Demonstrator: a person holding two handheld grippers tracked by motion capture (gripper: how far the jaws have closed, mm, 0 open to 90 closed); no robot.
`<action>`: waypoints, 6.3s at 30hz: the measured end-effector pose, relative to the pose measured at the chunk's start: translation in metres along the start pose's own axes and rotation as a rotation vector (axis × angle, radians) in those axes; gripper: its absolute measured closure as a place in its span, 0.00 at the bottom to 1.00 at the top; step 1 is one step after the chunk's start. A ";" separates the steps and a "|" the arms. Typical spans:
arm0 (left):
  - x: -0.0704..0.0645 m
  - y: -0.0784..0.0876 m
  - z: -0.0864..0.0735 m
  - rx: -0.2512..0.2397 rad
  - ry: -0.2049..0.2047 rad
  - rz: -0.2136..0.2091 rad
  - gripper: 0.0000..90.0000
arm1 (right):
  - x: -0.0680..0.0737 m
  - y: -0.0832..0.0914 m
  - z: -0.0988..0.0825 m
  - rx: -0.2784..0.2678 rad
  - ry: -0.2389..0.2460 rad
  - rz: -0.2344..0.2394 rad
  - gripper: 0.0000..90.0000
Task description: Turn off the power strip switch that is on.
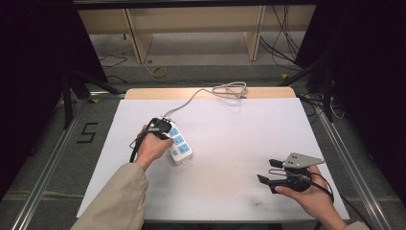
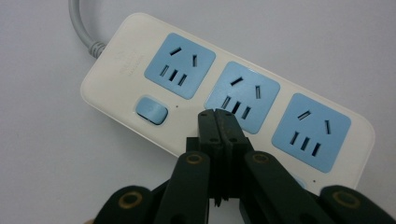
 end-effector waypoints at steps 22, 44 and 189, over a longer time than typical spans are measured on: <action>-0.001 0.000 0.000 0.043 -0.002 -0.014 1.00 | 0.001 0.000 0.000 0.002 0.000 0.000 0.30; 0.000 -0.001 0.003 0.086 -0.005 -0.021 1.00 | 0.002 0.000 -0.001 0.005 0.008 0.005 0.30; -0.017 0.054 0.012 -0.293 -0.032 -0.125 0.56 | 0.000 0.000 -0.001 0.004 0.001 0.003 0.30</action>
Point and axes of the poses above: each handheld gripper's, and its own axes: y roughly backward along the jaws, z roughly out of its top, x roughly to its left, the point moved 7 cm from there along -y, roughly forward along the jaws, and after that the axes turned 7 degrees about -z, right-handed, at the moved point
